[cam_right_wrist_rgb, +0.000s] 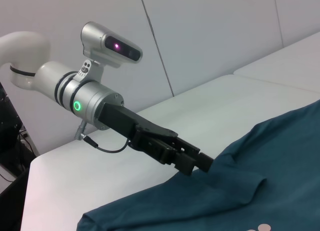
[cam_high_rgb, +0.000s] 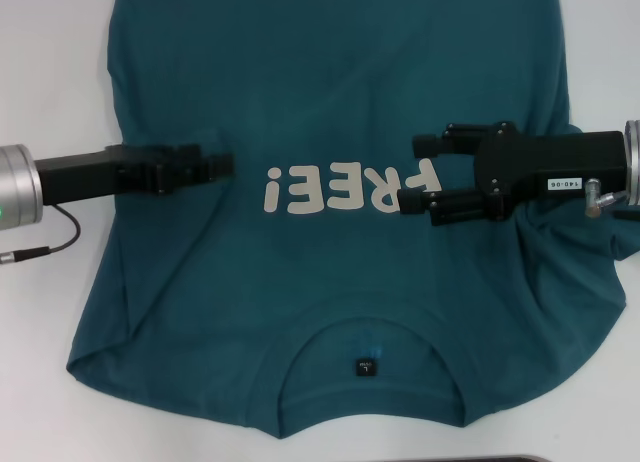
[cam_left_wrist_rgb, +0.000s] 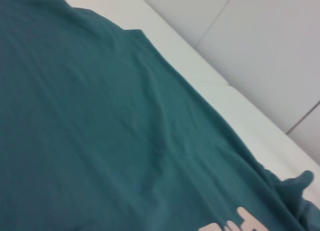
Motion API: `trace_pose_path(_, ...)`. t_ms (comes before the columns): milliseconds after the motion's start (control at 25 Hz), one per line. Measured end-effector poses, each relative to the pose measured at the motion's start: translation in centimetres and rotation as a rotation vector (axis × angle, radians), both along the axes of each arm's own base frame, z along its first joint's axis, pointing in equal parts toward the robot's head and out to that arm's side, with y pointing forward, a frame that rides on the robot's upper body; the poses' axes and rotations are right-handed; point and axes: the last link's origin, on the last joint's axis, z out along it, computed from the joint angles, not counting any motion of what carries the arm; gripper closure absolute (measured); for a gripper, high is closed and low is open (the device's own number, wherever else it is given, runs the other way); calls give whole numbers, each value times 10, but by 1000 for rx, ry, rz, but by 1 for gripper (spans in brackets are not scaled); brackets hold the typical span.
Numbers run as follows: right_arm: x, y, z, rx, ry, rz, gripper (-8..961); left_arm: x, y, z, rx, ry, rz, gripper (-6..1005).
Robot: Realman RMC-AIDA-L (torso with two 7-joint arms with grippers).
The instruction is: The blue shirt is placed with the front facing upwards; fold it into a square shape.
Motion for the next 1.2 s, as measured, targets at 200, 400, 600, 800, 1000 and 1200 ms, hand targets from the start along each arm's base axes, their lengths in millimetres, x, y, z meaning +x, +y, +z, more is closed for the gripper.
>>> trace_pose_path(200, 0, 0, 0, -1, 0, -1, 38, -15, -4, 7, 31, 25, 42, 335)
trace_pose_path(400, 0, 0, 0, -2, 1, -2, 38, -33, -13, 16, 44, 36, 95, 336)
trace_pose_path(600, -1, 1, 1, 2, -2, 4, 39, -46, -22, 23, 60, 41, 135, 336)
trace_pose_path(800, -2, 2, 1, 5, -3, 8, 38, -52, -25, 27, 81, 40, 161, 337)
trace_pose_path(1000, -2, 2, 1, 4, -2, 7, 38, -55, -23, 29, 97, 51, 172, 338)
trace_pose_path(1200, -1, 1, 1, 4, -2, 2, 39, -58, -22, 27, 107, 69, 185, 339)
